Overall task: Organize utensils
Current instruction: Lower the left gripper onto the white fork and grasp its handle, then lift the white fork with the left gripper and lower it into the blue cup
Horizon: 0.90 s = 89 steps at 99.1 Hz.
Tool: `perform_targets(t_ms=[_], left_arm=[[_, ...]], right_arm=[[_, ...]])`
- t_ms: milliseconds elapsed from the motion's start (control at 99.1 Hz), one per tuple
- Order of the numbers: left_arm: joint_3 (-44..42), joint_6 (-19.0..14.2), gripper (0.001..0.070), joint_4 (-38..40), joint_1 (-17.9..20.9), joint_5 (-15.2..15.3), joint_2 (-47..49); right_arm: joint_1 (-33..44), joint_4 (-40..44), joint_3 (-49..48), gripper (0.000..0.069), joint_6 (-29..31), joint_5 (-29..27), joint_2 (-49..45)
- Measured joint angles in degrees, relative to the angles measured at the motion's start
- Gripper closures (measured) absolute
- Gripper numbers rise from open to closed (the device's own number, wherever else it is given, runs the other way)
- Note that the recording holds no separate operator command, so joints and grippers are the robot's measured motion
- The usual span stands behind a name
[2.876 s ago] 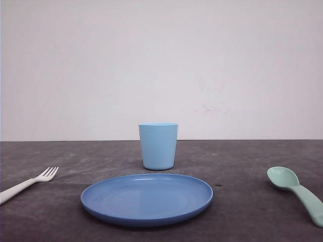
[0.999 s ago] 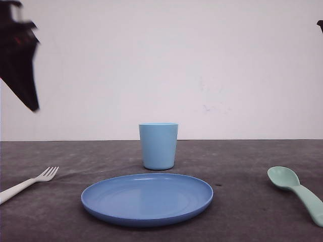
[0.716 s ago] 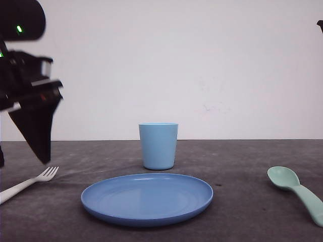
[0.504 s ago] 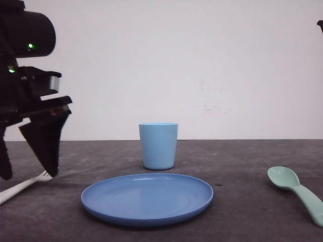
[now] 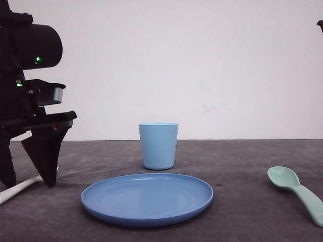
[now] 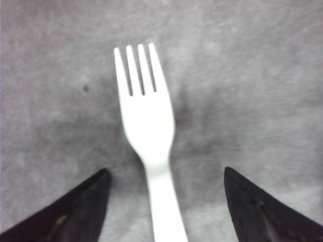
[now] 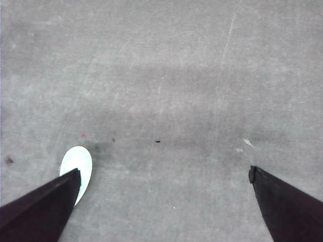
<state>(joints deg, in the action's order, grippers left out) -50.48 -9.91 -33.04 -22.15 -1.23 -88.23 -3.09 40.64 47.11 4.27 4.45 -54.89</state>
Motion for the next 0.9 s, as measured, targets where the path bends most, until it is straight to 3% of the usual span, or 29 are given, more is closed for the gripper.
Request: perform_targets(t_ms=[172,363,525,898], left_arm=[[-0.1,0.0,0.0302,0.0,0.0,0.4,-0.2],[-0.1,0.0,0.0540,0.0,0.1,2.0,-0.4],[-0.1,0.0,0.0655,0.1,0.0,1.7,-0.5],[-0.1,0.0,0.0667,-0.4,0.0,1.1,2.2]], right_arm=[[0.0,0.0,0.0,0.0011,0.0,0.0,0.0],[0.0,0.0,0.0,0.0011,0.0,0.0,0.0],[0.0,0.0,0.0,0.0011,0.0,0.0,0.0],[0.0,0.1,0.0,0.0011,0.0,0.0,0.0]])
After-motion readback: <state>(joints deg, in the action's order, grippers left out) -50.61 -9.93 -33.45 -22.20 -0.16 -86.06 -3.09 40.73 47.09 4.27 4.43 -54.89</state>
